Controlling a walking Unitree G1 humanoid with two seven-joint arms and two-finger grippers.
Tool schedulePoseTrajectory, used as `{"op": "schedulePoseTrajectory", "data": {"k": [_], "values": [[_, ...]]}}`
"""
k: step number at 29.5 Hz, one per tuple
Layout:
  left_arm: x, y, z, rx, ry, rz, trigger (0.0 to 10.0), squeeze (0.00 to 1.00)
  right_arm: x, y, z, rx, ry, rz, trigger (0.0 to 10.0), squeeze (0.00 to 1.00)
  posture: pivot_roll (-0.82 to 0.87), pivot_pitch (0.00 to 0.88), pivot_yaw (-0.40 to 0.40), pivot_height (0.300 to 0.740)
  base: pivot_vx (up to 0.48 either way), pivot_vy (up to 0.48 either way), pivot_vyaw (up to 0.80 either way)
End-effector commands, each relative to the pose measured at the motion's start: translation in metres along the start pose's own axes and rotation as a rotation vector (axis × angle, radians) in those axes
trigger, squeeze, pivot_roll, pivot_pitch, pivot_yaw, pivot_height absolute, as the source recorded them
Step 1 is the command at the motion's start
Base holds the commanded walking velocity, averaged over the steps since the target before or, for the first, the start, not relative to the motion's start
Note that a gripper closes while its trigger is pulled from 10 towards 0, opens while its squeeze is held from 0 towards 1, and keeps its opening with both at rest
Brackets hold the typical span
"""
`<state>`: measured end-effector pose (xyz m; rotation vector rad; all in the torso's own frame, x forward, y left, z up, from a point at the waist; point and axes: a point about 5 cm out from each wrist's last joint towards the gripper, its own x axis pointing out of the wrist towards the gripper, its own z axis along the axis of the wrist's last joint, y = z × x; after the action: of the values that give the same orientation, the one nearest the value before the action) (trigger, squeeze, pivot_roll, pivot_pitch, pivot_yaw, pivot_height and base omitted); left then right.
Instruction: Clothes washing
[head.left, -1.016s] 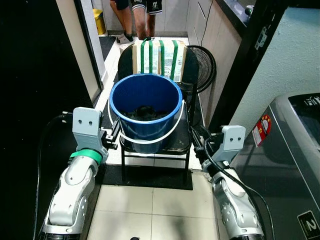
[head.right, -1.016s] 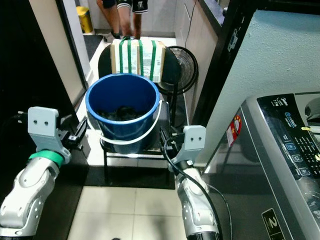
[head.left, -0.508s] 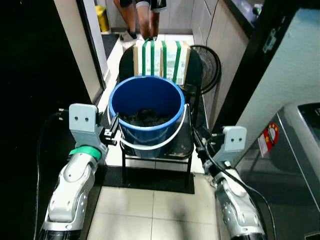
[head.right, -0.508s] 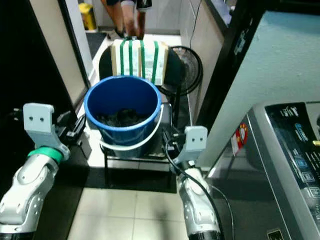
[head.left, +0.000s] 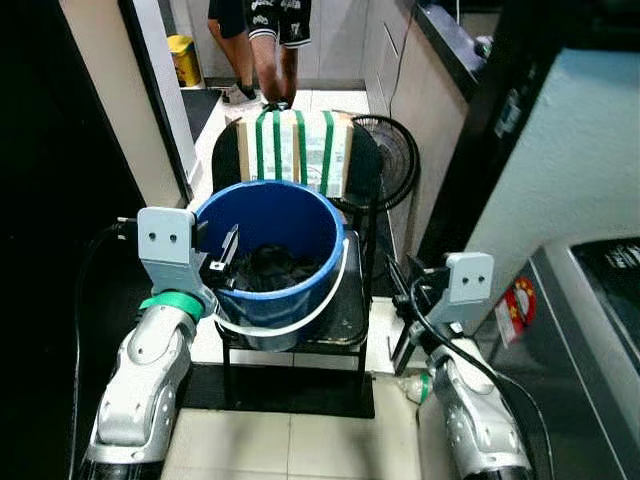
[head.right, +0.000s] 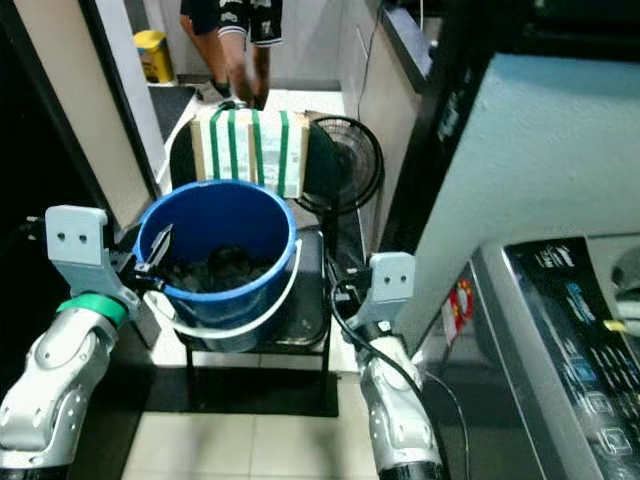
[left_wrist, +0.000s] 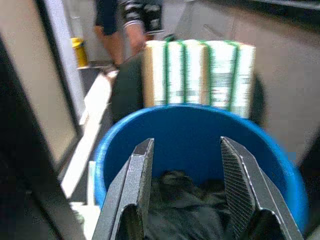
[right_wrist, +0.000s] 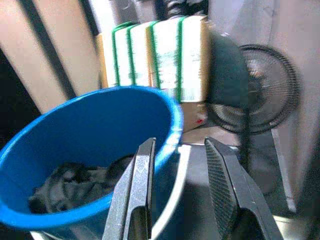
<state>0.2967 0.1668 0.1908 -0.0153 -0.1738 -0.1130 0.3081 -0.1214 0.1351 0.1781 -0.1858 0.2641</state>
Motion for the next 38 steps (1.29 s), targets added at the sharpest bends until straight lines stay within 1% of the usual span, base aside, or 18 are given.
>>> {"op": "schedulePoseTrajectory", "data": {"k": [1,11,12,17,24,27,28,31,32,38], "values": [[0.0,-0.0041,-0.0021,-0.001,0.009,-0.016,10.0,0.0,-0.0036,-0.0062,-0.0017,-0.011,0.008,-0.017,10.0,0.0,0.09,0.031,0.068,0.74,0.48,0.0,0.8],[-0.0003,-0.0063,-0.0032,0.002,0.013,-0.032,10.0,0.0,-0.0034,-0.0069,-0.0008,-0.011,0.0,-0.017,10.0,0.0,0.08,0.026,0.071,0.74,0.48,0.0,0.8],[-0.0003,-0.007,-0.0035,0.002,0.013,-0.034,10.0,0.0,-0.0037,-0.0075,-0.0011,0.009,-0.002,-0.027,10.0,0.0,0.08,0.022,0.072,0.74,0.48,0.0,0.0],[0.0001,-0.009,-0.004,0.005,0.012,-0.044,10.0,0.0,-0.004,-0.0092,-0.0009,0.023,-0.007,-0.037,10.0,0.0,0.08,0.013,0.069,0.74,0.48,0.0,0.0],[-0.0006,-0.0089,-0.0049,0.006,0.012,-0.047,10.0,0.0,-0.0026,-0.0065,0.001,-0.013,-0.012,-0.005,10.0,0.0,0.08,0.01,0.062,0.74,0.48,0.0,0.0],[-0.002,-0.0093,-0.0063,0.003,0.016,-0.044,10.0,0.0,-0.0022,-0.006,-0.0002,0.004,-0.005,-0.007,10.0,0.0,0.08,0.007,0.055,0.74,0.465,0.0,0.0],[-0.0026,-0.0094,-0.0072,-0.017,0.016,-0.033,10.0,0.0,-0.0019,-0.0064,-0.0005,0.012,-0.003,-0.01,10.0,0.0,0.08,0.004,0.052,0.74,0.0,0.0,0.0],[-0.0026,-0.0094,-0.0072,-0.017,0.016,-0.033,10.0,0.0,-0.0019,-0.0064,-0.0005,0.012,-0.003,-0.01,10.0,0.0,0.08,0.004,0.052,0.74,0.0,0.0,0.0],[-0.0026,-0.0091,-0.0088,-0.022,0.033,-0.024,10.0,0.0,-0.0016,-0.0068,-0.0007,0.016,-0.001,-0.012,10.0,0.0,0.08,0.001,0.048,0.74,0.0,0.0,0.0],[-0.0022,-0.005,-0.0102,0.004,0.035,0.002,10.0,0.0,0.0029,-0.0066,0.0016,0.016,-0.01,0.005,10.0,0.0,0.08,0.0,0.032,0.74,0.0,0.0,0.0]]}}
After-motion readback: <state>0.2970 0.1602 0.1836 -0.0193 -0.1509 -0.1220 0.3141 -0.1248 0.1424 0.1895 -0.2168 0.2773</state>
